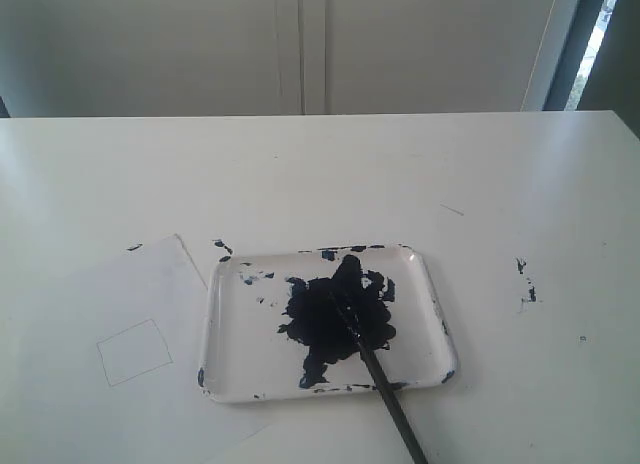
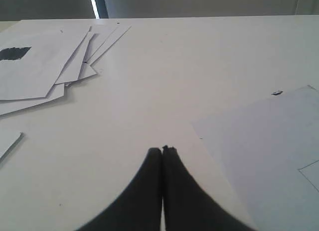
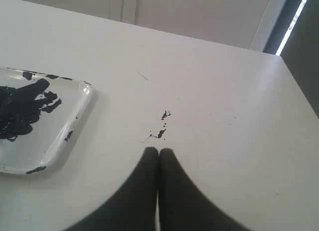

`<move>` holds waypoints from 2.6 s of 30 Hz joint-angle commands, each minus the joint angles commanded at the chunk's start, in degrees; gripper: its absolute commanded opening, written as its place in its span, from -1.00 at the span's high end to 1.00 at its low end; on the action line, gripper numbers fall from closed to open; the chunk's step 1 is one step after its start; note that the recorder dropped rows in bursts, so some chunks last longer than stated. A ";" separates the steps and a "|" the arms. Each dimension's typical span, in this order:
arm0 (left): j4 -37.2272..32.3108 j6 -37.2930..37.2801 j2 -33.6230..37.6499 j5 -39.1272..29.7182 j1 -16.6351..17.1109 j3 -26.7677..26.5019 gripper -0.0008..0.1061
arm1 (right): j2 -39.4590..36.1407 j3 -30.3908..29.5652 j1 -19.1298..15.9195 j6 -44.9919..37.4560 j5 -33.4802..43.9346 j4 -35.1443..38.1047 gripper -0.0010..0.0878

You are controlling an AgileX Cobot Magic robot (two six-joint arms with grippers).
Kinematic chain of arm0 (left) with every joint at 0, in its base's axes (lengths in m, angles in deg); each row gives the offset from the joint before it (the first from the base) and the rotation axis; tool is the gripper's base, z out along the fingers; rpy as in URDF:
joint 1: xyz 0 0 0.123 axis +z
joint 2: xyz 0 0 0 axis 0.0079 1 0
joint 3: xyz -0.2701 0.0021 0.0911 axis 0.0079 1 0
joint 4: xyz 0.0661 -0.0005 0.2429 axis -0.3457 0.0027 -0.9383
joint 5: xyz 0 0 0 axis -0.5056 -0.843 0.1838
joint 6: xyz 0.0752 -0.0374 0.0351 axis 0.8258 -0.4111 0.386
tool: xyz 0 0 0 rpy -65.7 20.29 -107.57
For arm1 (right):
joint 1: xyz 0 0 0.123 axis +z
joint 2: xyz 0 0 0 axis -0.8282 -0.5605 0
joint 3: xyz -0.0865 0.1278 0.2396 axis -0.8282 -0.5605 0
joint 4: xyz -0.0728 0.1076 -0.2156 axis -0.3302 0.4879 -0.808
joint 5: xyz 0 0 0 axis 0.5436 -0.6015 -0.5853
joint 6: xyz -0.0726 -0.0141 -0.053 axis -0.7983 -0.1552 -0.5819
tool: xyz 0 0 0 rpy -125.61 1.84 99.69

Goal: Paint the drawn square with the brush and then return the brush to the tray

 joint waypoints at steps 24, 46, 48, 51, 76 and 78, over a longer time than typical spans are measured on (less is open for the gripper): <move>0.00 0.00 0.00 0.00 0.00 0.00 0.99 | 0.00 0.00 0.00 0.00 0.00 0.00 0.98; 0.00 0.00 0.00 0.00 0.00 0.00 0.99 | -31.50 21.52 0.00 0.00 0.03 0.00 0.98; 0.00 0.00 0.00 0.00 0.00 0.00 0.99 | -32.94 23.92 0.00 0.00 0.03 0.00 0.98; 0.00 0.00 0.00 0.00 0.00 0.00 0.99 | -35.25 27.08 0.00 0.00 -0.16 0.00 0.98; 0.00 0.00 0.00 0.00 0.00 0.00 0.99 | -50.80 36.02 0.00 23.76 -13.39 1.71 0.98; 0.00 0.00 0.00 0.00 0.00 0.00 0.99 | -51.83 36.02 0.00 24.21 -9.92 1.71 0.98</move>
